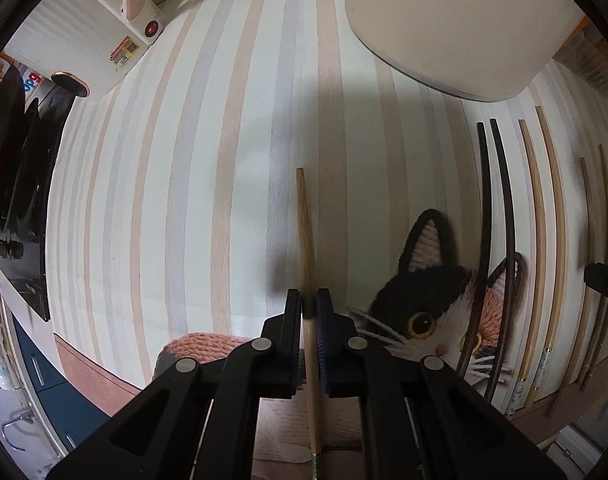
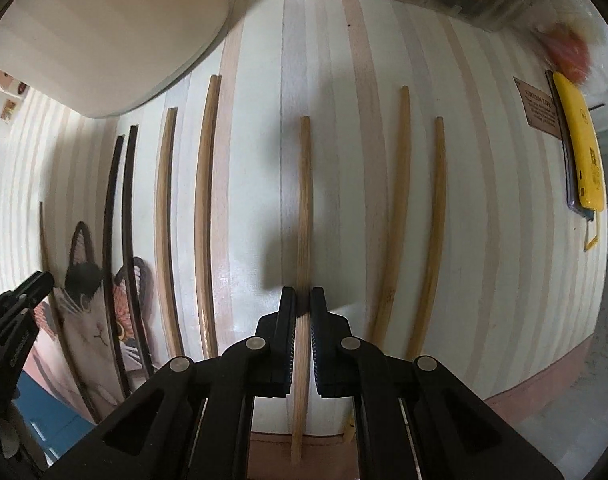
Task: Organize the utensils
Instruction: 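Lift both wooden chopsticks and carry them over the utensil holder, then lower both wooden chopsticks into the holder and open both tools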
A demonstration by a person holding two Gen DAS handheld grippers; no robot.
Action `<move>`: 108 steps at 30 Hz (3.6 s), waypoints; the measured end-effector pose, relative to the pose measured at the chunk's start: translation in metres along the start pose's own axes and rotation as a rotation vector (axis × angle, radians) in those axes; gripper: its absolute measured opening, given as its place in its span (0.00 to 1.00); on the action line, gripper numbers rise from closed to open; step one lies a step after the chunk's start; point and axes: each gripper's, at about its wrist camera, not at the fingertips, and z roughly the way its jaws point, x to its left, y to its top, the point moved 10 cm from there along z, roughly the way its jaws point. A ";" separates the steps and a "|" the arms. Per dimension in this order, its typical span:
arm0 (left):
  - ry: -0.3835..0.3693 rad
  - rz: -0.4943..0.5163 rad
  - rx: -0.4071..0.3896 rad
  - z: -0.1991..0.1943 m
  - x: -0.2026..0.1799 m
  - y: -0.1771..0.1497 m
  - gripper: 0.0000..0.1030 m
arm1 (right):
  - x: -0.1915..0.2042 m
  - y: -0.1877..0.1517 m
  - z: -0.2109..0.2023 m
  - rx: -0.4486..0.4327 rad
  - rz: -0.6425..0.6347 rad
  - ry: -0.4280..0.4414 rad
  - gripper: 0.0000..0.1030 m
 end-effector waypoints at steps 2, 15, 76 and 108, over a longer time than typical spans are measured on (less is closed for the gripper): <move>-0.005 -0.007 0.003 0.001 0.001 0.005 0.05 | 0.005 0.001 0.000 0.016 -0.016 -0.025 0.08; 0.030 -0.002 -0.036 -0.003 -0.011 0.021 0.04 | 0.001 0.005 -0.002 0.026 -0.004 -0.028 0.07; -0.262 -0.279 -0.745 -0.378 0.070 0.109 0.04 | 0.062 0.118 -0.367 -0.683 -0.079 0.271 0.07; -0.375 -0.325 -0.548 -0.308 0.021 0.214 0.06 | 0.081 0.241 -0.329 -0.733 -0.070 0.295 0.07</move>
